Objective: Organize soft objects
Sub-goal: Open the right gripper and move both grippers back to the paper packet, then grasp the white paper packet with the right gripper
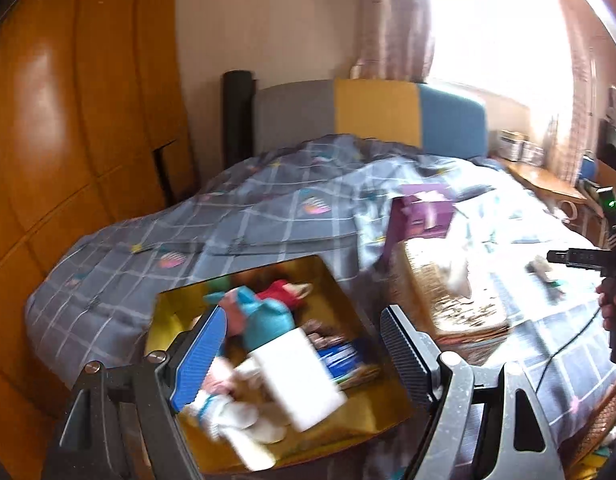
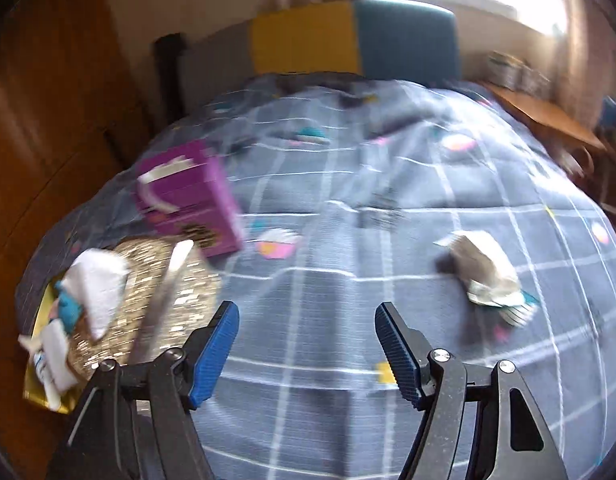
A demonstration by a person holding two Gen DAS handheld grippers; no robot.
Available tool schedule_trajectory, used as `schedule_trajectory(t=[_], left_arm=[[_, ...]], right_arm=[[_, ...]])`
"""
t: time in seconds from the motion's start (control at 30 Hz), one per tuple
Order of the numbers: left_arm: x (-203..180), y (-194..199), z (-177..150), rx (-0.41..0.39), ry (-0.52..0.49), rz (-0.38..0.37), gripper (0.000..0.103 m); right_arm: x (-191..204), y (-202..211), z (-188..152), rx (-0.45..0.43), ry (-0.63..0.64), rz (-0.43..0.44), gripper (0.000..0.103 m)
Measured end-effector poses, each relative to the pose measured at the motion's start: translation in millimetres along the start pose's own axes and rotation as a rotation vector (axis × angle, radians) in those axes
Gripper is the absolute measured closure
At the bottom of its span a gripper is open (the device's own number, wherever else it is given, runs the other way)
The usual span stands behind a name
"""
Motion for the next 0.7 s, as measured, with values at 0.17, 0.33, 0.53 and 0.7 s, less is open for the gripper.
schedule_trajectory(t=[0.17, 0.33, 0.53, 0.7], left_arm=[[-42.4, -5.9, 15.7, -0.006, -0.063, -0.091, 0.022], [-93.8, -9.9, 21.4, -0.008, -0.143, -0.207, 0.022], [-150.8, -22.8, 18.5, 0.046, -0.229, -0.326, 0.022], [-189.9, -32.2, 20.5, 0.078, -0.277, -0.396, 0.022]], right_arm=[[-72.9, 5.7, 2.2, 0.003, -0.133, -0.093, 0.029], [-143.9, 4.1, 6.4, 0.009, -0.255, -0.176, 0.029], [-199.3, -10.6, 12.0, 0.037, -0.333, -0.210, 0.027], [-187.6, -44.1, 26.4, 0.092, -0.225, -0.172, 0.021]])
Point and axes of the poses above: each gripper's, at about its wrist camera, not at the fingertips, and y roughly against the way its jaws point, x to its left, z to its top, the point moved 3 cm from there along -y, roughly the way its jaws point, and after that the axes turned 3 degrees about -x, right-handed, at the moved point
